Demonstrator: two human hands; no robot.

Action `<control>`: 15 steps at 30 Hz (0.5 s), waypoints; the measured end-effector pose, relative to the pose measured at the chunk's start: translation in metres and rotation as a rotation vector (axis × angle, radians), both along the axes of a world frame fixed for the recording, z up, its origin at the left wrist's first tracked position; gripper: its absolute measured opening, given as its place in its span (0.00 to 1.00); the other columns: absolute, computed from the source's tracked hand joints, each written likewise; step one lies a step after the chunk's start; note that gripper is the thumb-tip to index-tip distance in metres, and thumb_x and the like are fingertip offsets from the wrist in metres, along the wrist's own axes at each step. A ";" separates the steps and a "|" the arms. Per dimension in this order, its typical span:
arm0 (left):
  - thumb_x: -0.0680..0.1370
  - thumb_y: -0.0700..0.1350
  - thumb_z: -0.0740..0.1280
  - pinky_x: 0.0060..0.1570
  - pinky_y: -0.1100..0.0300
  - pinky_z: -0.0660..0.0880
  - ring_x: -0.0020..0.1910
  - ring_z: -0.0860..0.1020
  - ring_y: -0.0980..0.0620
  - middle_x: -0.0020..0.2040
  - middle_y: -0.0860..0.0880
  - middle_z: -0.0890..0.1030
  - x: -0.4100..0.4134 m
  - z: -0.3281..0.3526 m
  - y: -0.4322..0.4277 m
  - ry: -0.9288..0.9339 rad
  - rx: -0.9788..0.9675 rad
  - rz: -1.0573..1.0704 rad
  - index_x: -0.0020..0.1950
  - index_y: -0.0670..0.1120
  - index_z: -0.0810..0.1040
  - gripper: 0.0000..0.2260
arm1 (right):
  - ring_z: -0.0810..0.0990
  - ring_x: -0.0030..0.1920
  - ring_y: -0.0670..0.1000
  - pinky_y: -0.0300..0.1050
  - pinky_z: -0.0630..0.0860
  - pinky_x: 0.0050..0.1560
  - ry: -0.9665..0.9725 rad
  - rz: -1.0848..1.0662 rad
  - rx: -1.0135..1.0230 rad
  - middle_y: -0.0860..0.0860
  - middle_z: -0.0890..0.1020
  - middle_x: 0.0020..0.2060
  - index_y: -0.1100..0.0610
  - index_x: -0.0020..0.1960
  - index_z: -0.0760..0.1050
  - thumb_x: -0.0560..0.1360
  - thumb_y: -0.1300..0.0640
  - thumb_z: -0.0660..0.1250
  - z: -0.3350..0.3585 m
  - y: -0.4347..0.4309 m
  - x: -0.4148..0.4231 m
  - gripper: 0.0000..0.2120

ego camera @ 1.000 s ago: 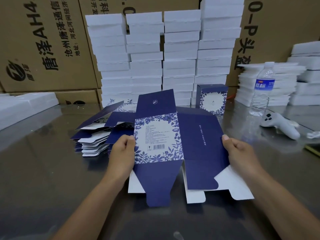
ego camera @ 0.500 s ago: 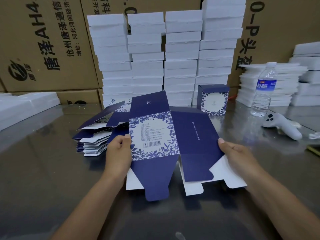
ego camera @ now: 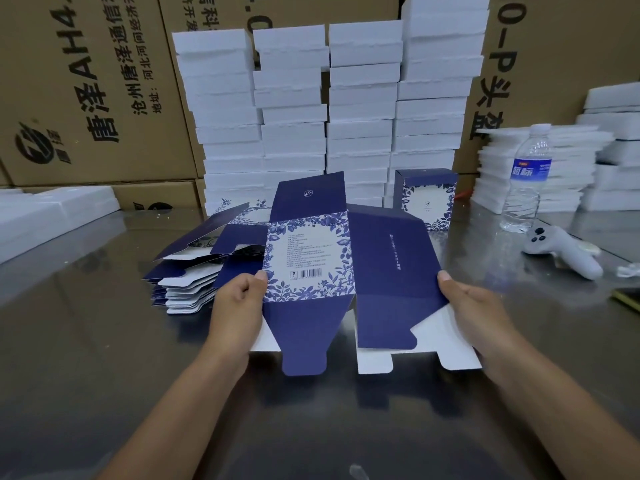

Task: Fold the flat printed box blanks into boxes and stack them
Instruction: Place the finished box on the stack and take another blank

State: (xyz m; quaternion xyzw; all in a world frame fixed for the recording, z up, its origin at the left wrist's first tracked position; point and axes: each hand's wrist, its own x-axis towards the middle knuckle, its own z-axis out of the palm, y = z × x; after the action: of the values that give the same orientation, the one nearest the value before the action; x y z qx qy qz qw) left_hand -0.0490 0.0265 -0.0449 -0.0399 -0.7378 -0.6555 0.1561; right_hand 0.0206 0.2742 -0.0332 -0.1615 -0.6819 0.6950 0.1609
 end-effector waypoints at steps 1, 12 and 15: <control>0.81 0.47 0.60 0.39 0.57 0.58 0.39 0.62 0.49 0.39 0.46 0.68 0.000 0.000 0.000 -0.007 0.008 0.001 0.38 0.32 0.67 0.20 | 0.79 0.23 0.47 0.34 0.70 0.19 -0.002 0.007 -0.002 0.48 0.82 0.26 0.55 0.36 0.80 0.79 0.48 0.60 0.000 0.001 -0.001 0.18; 0.81 0.51 0.60 0.37 0.60 0.75 0.34 0.82 0.51 0.37 0.48 0.85 -0.002 0.001 0.003 -0.215 0.211 -0.103 0.40 0.44 0.80 0.17 | 0.70 0.19 0.48 0.31 0.64 0.19 -0.031 -0.012 0.097 0.53 0.75 0.25 0.63 0.41 0.76 0.80 0.52 0.61 -0.008 0.009 -0.005 0.16; 0.81 0.52 0.60 0.48 0.50 0.74 0.42 0.82 0.46 0.42 0.46 0.85 -0.001 0.001 0.004 -0.241 0.167 -0.133 0.40 0.47 0.83 0.18 | 0.72 0.24 0.51 0.30 0.64 0.20 0.001 -0.050 0.048 0.56 0.76 0.29 0.62 0.42 0.75 0.80 0.51 0.61 -0.008 0.011 -0.005 0.15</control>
State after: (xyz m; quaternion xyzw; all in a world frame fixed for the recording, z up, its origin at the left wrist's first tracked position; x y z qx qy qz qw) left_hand -0.0503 0.0306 -0.0441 0.0032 -0.6900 -0.7234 0.0257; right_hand 0.0153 0.2849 -0.0415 -0.1741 -0.6940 0.6743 0.1825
